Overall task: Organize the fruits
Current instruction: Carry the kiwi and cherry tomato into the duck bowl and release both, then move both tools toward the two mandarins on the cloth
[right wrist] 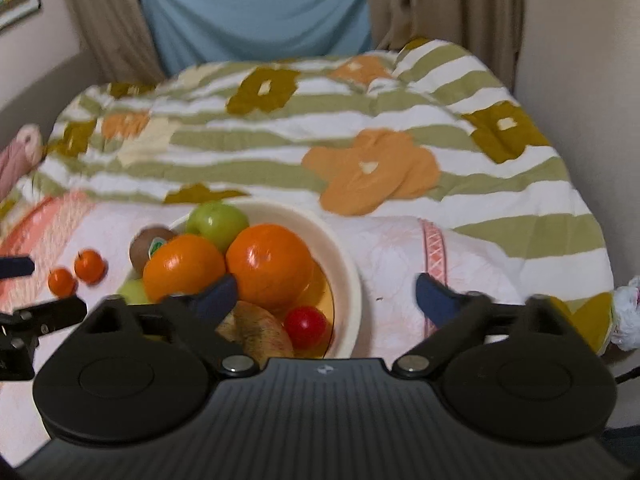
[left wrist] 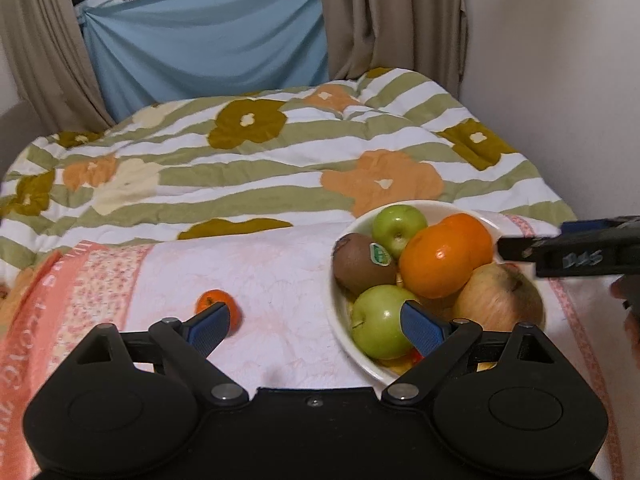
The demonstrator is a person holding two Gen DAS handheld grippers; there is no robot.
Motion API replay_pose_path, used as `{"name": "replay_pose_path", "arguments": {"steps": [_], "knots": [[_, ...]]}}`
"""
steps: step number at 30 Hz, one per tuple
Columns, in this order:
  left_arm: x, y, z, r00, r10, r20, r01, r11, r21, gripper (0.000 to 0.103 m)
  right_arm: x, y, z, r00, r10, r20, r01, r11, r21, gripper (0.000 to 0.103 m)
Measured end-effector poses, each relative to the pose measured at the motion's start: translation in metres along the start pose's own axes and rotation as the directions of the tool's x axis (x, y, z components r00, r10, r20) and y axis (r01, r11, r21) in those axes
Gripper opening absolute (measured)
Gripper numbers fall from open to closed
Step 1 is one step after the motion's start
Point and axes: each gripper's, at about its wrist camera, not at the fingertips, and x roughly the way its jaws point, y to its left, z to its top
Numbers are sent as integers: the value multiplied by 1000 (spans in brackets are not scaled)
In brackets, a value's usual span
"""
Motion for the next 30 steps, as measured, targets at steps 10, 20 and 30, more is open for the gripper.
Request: {"name": "replay_pose_path", "arguments": {"steps": [10, 20, 30], "knots": [[-28, 13, -4, 999, 22, 40, -22, 1000, -2, 95, -31, 2, -2, 1000, -2, 13, 2, 1000, 28, 103], [-77, 44, -19, 995, 42, 88, -39, 999, -28, 95, -88, 33, -5, 996, -46, 74, 46, 999, 7, 103], [-104, 83, -39, 994, 49, 94, -44, 998, -51, 101, -127, 85, -8, 993, -38, 114, 39, 999, -5, 103]]}}
